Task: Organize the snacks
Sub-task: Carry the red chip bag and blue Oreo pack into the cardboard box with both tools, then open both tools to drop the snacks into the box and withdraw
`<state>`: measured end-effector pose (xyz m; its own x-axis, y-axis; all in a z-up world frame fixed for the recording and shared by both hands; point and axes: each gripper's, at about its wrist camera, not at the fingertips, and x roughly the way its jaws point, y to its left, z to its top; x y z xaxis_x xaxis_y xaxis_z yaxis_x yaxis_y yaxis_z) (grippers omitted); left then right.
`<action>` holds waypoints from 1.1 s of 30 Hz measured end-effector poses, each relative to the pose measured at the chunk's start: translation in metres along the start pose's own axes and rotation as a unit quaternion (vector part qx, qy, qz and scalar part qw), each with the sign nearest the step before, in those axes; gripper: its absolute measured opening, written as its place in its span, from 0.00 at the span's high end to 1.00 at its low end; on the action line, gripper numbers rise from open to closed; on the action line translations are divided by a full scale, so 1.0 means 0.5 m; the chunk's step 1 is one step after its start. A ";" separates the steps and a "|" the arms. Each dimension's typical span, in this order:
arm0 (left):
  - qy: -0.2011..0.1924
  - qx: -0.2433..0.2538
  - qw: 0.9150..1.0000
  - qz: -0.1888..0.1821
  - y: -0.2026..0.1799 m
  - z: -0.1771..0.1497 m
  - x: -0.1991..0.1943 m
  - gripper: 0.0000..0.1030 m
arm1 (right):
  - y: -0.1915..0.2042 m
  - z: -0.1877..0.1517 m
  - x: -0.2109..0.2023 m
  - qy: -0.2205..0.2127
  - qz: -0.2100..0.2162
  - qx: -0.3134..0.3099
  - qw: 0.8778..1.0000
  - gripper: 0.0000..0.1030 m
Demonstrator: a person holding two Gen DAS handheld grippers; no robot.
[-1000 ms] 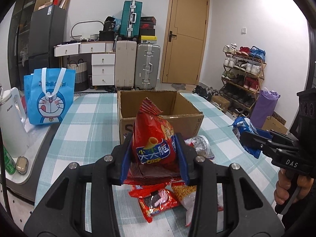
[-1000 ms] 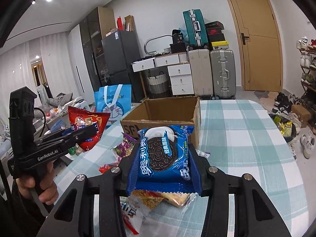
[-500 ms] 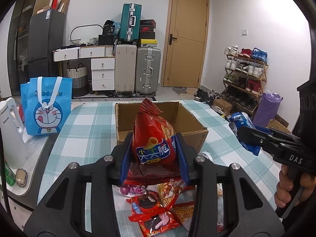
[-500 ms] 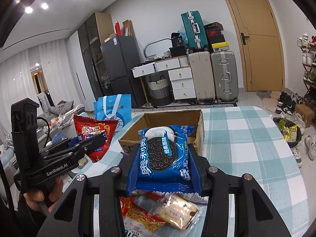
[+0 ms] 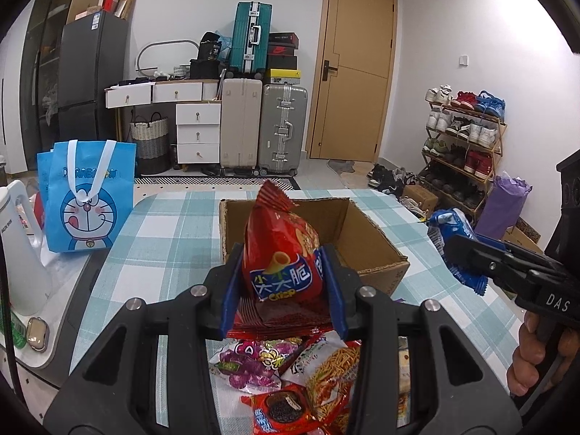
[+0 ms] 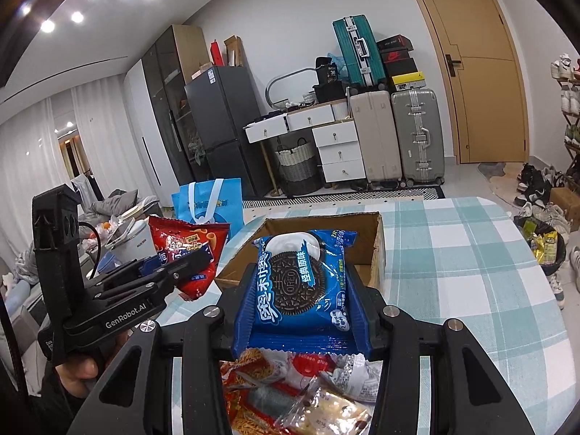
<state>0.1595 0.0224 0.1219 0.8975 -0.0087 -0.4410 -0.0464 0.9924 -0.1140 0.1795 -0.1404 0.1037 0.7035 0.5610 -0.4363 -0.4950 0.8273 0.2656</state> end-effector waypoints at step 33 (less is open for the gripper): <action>0.049 0.023 0.998 0.013 0.001 0.012 0.206 0.65 | -0.048 0.029 0.196 0.069 -0.017 0.031 0.997 0.56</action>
<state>0.2546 0.0225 0.0817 0.8484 0.0080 -0.5293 -0.0479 0.9969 -0.0618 0.2681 -0.1049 0.0670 0.6396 0.5272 -0.5594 -0.4371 0.8481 0.2994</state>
